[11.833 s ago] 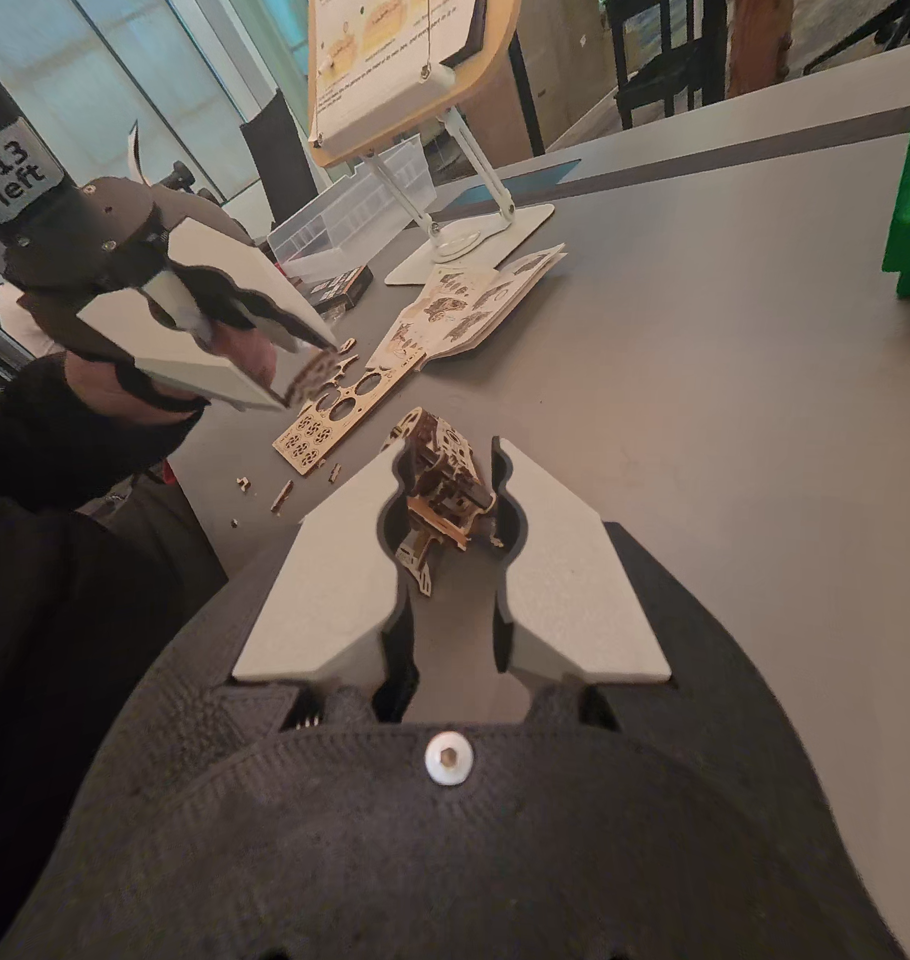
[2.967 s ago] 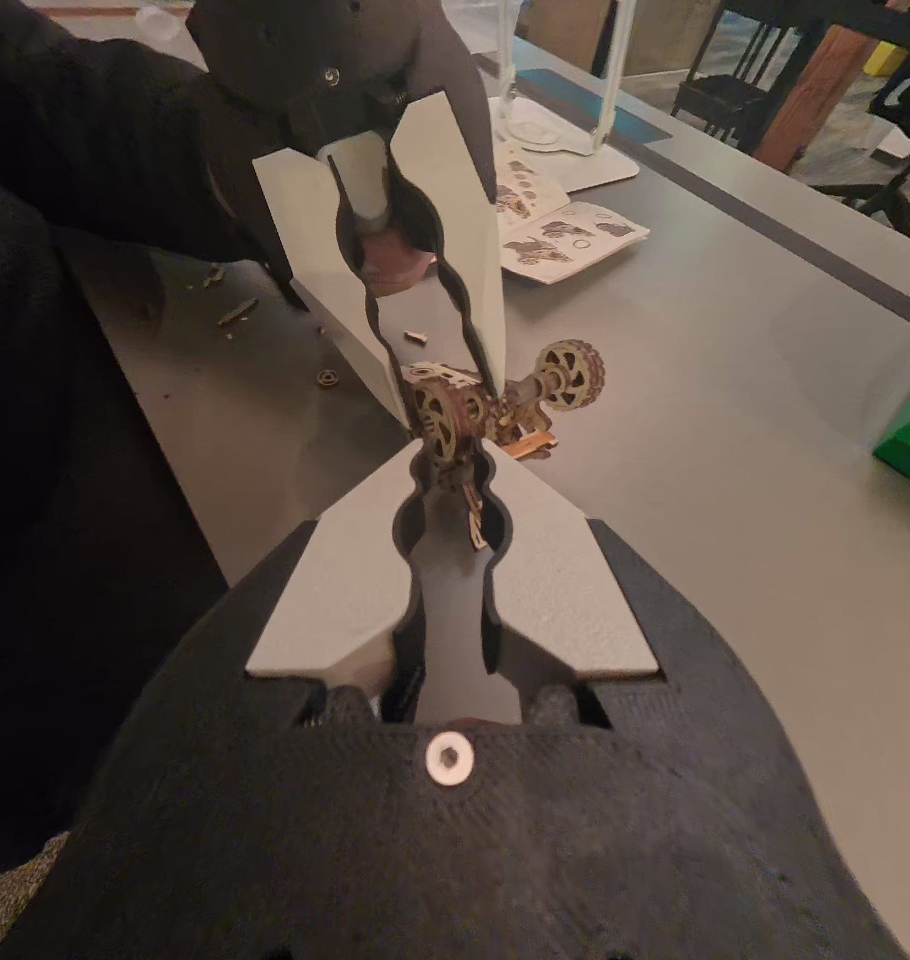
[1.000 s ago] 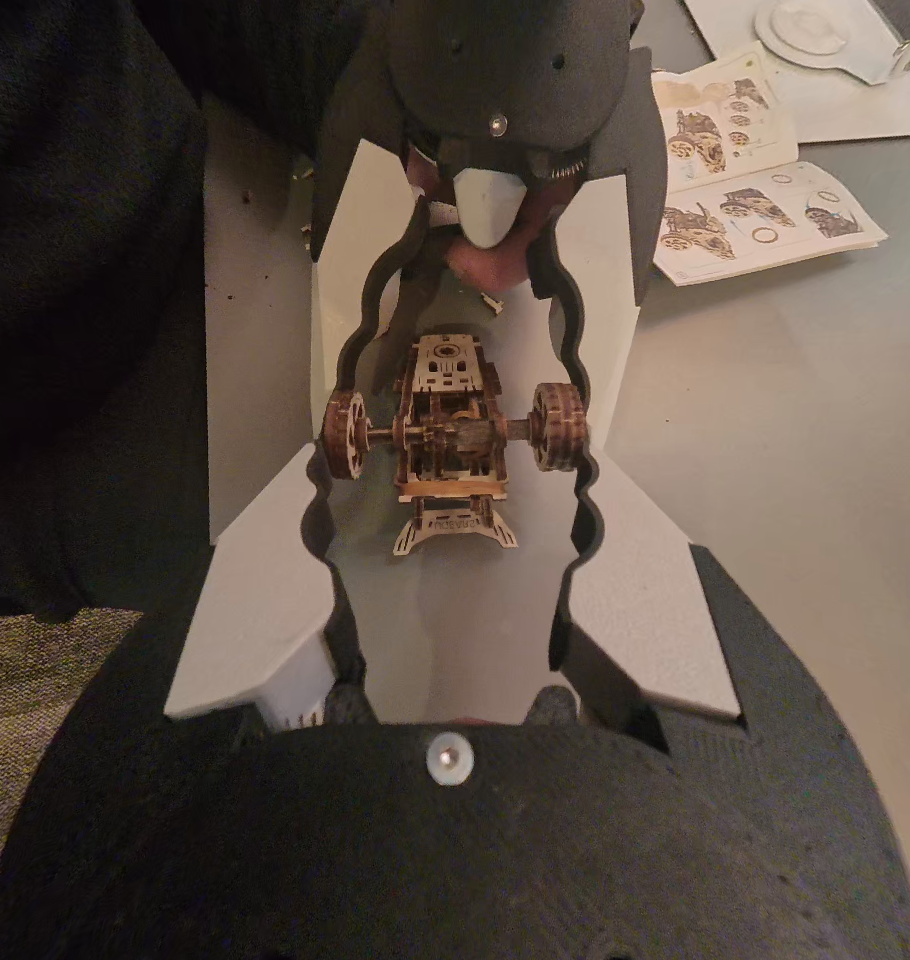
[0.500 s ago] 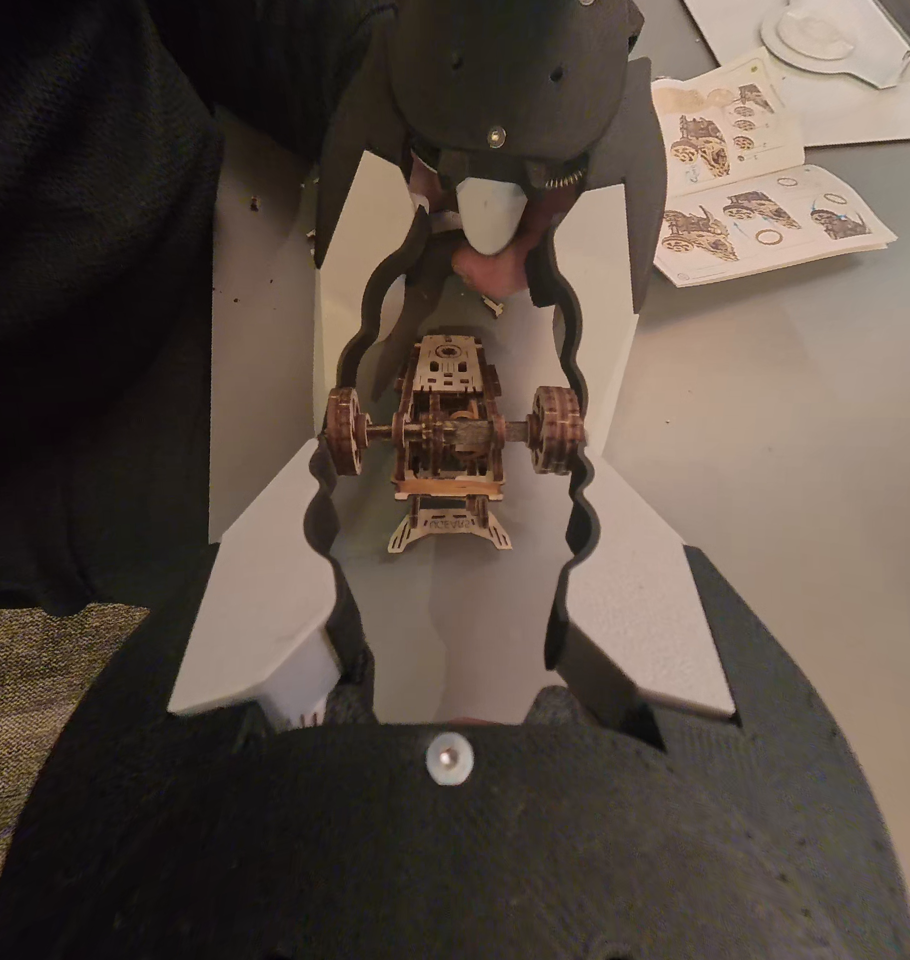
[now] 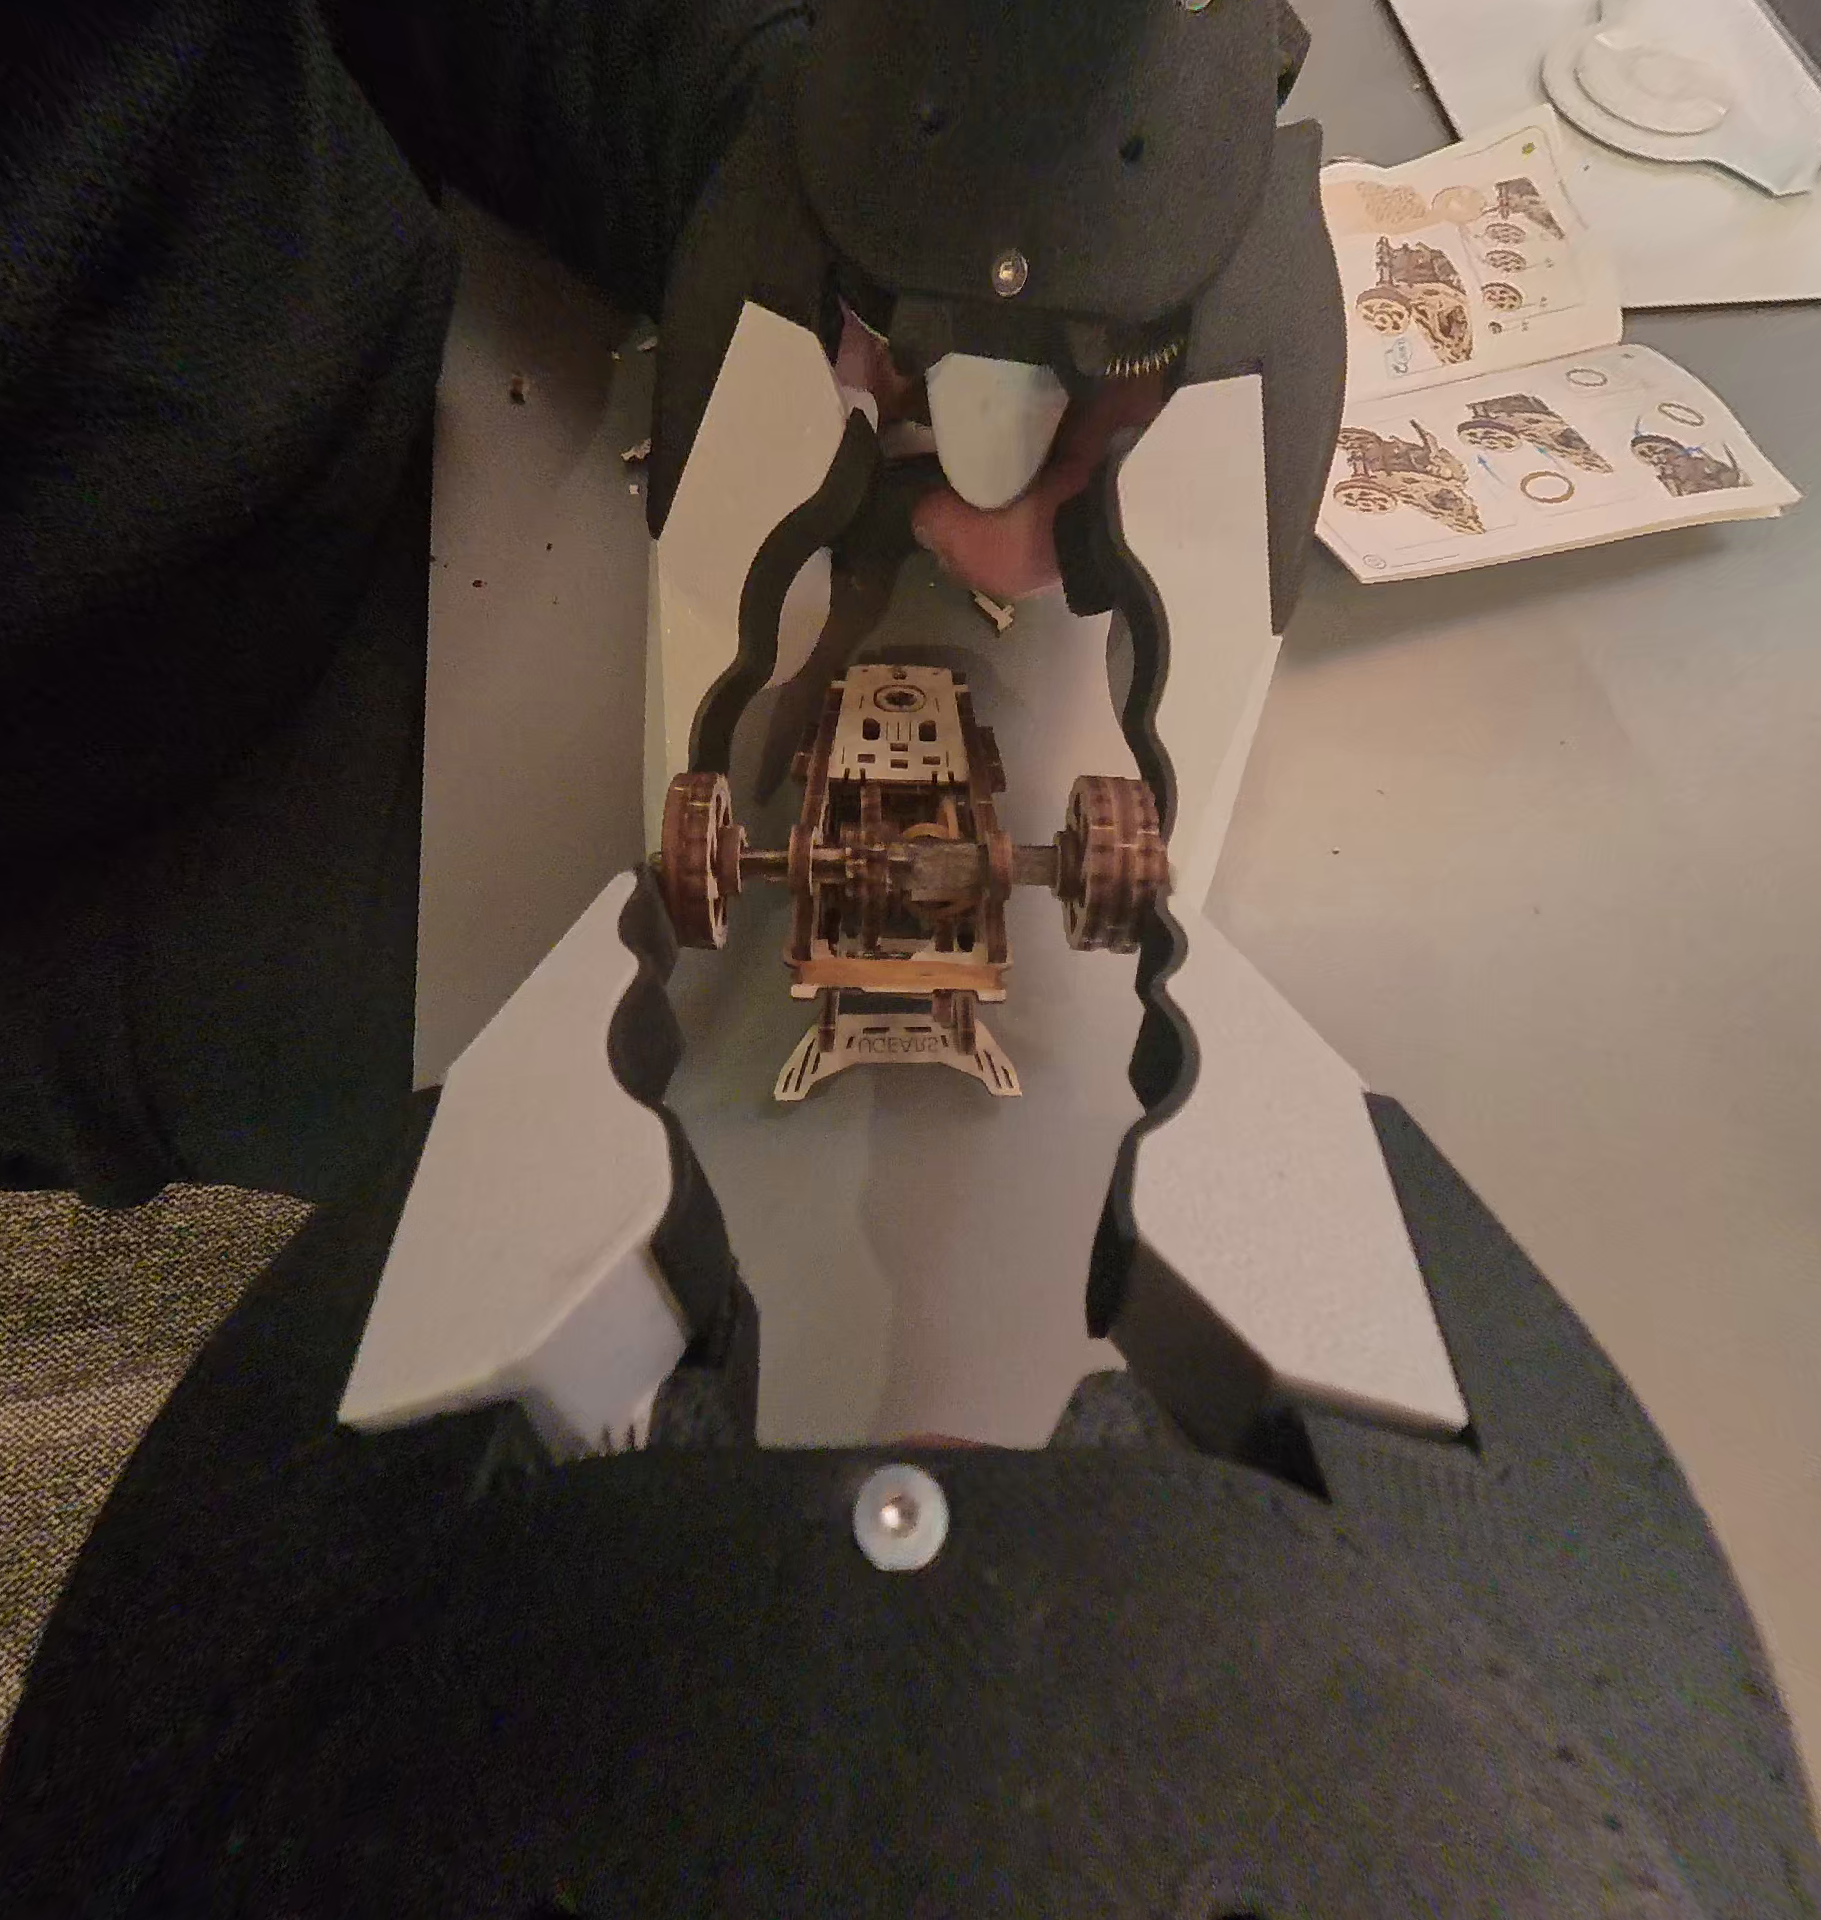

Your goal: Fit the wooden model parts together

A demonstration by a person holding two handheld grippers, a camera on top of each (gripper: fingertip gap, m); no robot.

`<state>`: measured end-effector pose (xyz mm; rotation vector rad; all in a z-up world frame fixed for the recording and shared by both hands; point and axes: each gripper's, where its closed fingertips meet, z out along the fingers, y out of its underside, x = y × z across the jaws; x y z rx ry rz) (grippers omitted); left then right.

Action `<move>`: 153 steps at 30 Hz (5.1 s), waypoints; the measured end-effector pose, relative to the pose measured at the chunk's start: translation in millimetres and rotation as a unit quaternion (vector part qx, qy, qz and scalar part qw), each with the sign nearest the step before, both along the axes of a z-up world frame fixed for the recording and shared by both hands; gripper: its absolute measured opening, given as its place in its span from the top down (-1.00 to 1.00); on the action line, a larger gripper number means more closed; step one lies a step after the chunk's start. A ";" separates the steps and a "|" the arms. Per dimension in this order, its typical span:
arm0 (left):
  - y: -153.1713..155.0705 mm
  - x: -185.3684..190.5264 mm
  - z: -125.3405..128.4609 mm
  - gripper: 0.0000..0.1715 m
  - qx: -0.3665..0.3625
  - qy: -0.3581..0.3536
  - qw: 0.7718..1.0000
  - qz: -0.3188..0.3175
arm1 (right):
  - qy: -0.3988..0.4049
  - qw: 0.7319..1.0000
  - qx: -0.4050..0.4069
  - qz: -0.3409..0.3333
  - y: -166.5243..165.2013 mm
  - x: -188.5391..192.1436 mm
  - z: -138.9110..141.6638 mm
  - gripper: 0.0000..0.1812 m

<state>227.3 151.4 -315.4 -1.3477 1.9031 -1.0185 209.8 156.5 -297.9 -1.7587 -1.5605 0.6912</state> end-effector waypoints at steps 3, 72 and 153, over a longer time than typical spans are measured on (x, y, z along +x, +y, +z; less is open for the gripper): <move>0.2 0.4 0.0 -0.16 0.000 0.000 1.000 0.001 | -0.003 1.000 -0.001 0.002 0.1 0.3 0.1 0.03; 80.3 -23.1 -6.3 0.14 -0.301 0.013 0.901 0.313 | 0.152 0.948 0.049 -0.276 35.2 19.5 37.5 0.75; 59.9 5.8 1.5 0.15 -0.459 0.041 0.864 0.202 | 0.080 0.940 0.160 -0.290 57.4 11.7 49.9 0.92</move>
